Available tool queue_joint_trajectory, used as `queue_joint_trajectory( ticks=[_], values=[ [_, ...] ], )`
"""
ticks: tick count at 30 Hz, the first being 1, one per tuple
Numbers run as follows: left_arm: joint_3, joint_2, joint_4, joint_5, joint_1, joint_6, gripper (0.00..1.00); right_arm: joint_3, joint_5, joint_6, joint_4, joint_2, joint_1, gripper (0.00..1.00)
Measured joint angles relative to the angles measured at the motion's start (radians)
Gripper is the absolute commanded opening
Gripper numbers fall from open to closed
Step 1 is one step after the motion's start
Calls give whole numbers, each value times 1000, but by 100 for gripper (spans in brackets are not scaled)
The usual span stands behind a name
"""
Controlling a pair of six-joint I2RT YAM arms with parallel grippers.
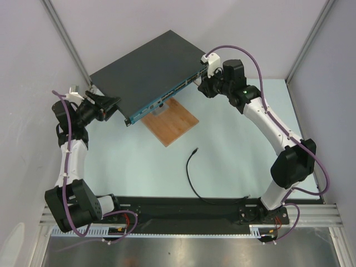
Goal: Insert the plug into the switch port
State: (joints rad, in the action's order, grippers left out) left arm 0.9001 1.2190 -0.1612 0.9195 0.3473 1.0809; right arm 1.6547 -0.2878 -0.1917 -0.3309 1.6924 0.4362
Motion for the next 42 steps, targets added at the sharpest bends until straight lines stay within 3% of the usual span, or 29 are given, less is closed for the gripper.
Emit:
queue_joint_trajectory(
  ticks=[42],
  values=[
    [7,5,8,4,0,-1,0,55,7,42,-20,42,-22,0]
  ],
)
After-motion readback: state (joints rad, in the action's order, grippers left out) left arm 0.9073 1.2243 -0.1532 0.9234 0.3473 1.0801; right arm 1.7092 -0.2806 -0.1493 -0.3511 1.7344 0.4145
